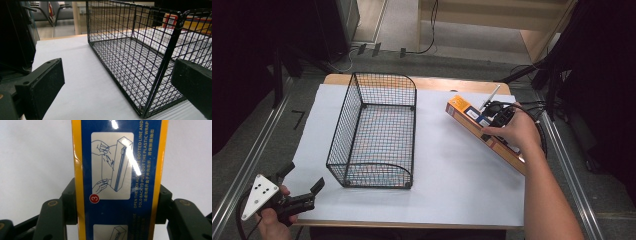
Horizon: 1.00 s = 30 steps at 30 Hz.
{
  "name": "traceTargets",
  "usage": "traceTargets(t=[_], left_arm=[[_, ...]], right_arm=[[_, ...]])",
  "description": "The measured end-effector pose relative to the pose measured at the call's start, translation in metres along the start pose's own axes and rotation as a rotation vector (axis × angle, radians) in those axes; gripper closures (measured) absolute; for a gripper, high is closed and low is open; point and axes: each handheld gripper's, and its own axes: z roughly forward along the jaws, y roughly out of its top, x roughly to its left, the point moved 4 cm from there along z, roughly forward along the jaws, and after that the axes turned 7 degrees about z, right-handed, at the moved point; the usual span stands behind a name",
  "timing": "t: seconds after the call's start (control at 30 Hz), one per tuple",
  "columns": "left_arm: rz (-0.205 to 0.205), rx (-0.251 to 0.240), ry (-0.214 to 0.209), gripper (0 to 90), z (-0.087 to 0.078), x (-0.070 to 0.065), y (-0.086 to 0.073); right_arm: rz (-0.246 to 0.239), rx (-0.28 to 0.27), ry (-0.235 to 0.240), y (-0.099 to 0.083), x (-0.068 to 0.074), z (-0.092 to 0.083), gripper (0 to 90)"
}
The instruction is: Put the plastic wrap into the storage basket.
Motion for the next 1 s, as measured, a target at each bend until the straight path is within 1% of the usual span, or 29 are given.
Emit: traceTargets(t=[0.03,0.07,0.1,0.13,0.17,0.2,0.23,0.33,0.47,0.63,0.67,0.7,0.8,0.97,1.0], left_arm=[[-0.001,-0.001,0.000,0.0,0.000,0.000,0.000],[-0.001,-0.001,0.000,0.0,0.000,0.000,0.000],[0.000,0.001,0.000,0.0,0.000,0.000,0.000],[0.000,0.000,0.000,0.0,0.000,0.000,0.000],[0.000,-0.001,-0.001,0.0,0.000,0.000,0.000],[0.000,-0.001,-0.001,0.0,0.000,0.000,0.000],[0.001,-0.001,0.000,0.0,-0.001,0.000,0.000],[0.001,-0.002,0.002,0.0,-0.001,0.000,0.000],[0.001,-0.002,0.003,0.0,-0.001,0.001,0.000],[0.001,-0.002,0.003,0.0,-0.001,0.001,0.000],[0.002,0.000,0.003,0.0,-0.001,0.001,0.000],[0.002,-0.001,0.002,0.0,-0.001,0.000,0.000],[0.003,-0.001,0.002,0.0,-0.001,0.000,0.001],[0.003,0.001,0.002,0.0,0.000,0.000,0.000],[0.004,0.001,0.003,0.0,0.000,0.000,0.000]], right_arm=[[-0.030,-0.001,-0.001,0.000,0.001,-0.001,41.3],[-0.048,0.002,-0.005,0.001,0.003,-0.003,41.3],[-0.084,0.007,-0.008,0.001,0.005,-0.004,41.2],[-0.110,0.005,-0.012,0.002,0.006,-0.005,41.3],[-0.121,0.004,-0.010,0.002,0.008,-0.006,41.3],[-0.121,0.004,-0.010,0.002,0.008,-0.006,41.3],[-0.159,-0.003,-0.001,0.003,0.012,-0.009,41.3],[-0.211,-0.008,-0.005,0.004,0.015,-0.012,41.3],[-0.258,-0.006,-0.009,0.004,0.018,-0.015,41.2],[-0.294,-0.038,-0.002,0.003,0.021,-0.020,41.1],[-0.313,-0.051,0.006,0.003,0.022,-0.021,41.2],[-0.335,-0.053,0.007,0.002,0.023,-0.021,41.1],[-0.398,-0.057,0.032,0.000,0.028,-0.022,41.1],[-0.456,-0.072,0.054,-0.001,0.036,-0.025,41.1],[-0.461,-0.068,0.055,-0.001,0.038,-0.026,41.0]])
